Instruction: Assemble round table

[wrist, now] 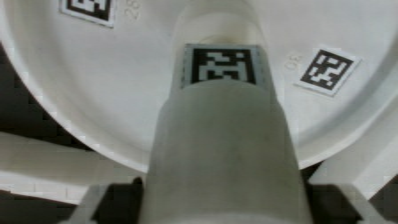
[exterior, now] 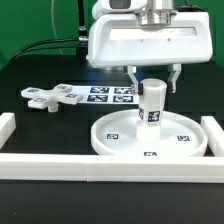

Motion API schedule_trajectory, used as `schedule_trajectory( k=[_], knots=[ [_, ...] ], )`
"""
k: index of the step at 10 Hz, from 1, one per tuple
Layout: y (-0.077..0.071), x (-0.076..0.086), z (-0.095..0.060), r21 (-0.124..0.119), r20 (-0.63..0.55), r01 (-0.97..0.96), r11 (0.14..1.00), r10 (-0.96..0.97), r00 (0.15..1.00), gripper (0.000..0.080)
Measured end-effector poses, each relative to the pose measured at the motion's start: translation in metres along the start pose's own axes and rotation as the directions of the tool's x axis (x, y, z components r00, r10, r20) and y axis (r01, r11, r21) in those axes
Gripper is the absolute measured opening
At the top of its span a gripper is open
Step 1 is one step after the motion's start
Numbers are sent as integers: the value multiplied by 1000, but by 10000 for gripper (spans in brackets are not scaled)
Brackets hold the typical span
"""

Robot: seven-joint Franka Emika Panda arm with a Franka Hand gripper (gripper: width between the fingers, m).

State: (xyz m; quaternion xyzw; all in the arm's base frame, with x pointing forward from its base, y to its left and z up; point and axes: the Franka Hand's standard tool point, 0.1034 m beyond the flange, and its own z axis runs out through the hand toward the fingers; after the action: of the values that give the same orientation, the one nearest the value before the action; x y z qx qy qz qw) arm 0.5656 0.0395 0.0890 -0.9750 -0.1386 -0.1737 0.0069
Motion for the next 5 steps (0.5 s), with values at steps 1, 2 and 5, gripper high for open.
schedule_trajectory(
  k=[1,2,5],
  knots=[
    [1,0,0,-1,-1,-1,1000,1,1000,412],
    [1,0,0,-1,-1,-1,1000,1,1000,412],
    [1,0,0,-1,0,-2,1000,2,1000,629]
  ],
)
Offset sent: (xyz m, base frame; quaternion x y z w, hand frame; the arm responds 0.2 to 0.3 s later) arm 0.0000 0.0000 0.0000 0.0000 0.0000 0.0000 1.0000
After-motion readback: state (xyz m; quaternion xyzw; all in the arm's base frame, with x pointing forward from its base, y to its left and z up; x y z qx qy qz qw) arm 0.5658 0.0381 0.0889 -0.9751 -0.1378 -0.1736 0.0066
